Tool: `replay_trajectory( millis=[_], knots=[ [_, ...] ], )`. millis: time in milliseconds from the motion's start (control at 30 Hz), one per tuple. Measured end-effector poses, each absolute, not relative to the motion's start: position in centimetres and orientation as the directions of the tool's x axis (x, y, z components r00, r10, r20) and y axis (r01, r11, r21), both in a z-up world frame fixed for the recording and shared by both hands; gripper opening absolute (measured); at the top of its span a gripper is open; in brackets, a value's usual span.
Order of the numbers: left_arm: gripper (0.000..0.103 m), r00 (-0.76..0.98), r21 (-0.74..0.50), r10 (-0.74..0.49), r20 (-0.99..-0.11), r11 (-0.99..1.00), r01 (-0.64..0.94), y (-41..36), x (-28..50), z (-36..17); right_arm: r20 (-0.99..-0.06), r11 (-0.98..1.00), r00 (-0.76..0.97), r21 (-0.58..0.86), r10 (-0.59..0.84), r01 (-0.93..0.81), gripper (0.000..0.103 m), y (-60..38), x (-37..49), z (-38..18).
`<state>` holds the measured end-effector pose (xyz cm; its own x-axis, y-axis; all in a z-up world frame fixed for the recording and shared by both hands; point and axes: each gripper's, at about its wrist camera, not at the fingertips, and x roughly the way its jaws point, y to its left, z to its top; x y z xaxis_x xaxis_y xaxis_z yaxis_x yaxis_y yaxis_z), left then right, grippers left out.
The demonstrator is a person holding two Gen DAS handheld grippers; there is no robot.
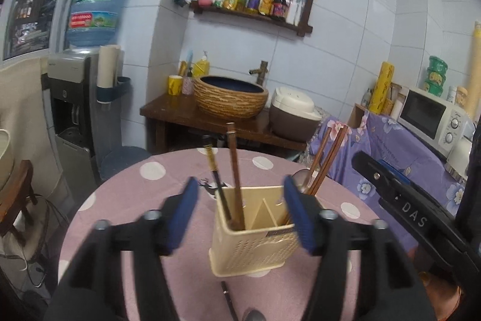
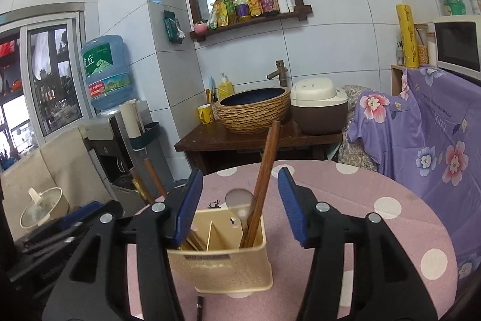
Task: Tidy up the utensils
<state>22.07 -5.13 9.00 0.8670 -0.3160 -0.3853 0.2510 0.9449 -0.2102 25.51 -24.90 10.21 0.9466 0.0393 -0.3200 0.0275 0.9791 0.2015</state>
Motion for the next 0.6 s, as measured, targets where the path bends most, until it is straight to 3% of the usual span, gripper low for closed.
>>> replay_trajectory(
  millis=[67,133,300,600],
  knots=[
    [0.071,0.876,-0.195,-0.295,-0.382,0.952,0.236,-4.4,20.8,8.4,-0.332,0.983,0.943,0.181,0.031,0.032,0.054,-24.5,23.9,9.6],
    [0.085,0.879,-0.184,-0.266,-0.395,0.961,0.208,-3.6,19.6,7.3,-0.346,0.984,0.937,0.175,0.049,0.014,0.060,-24.0,22.5,8.7],
    [0.098,0.874,-0.175,-0.205,-0.441,0.975,0.140,-2.0,18.0,3.8,-0.444,0.992,0.895,0.128,0.049,0.010,0.062,-22.1,19.9,4.9],
    [0.098,0.817,-0.150,-0.087,-0.571,0.989,0.000,2.3,17.4,-2.1,-0.606,0.990,0.792,0.142,0.081,0.007,0.062,-20.3,18.5,-2.3]
  ],
)
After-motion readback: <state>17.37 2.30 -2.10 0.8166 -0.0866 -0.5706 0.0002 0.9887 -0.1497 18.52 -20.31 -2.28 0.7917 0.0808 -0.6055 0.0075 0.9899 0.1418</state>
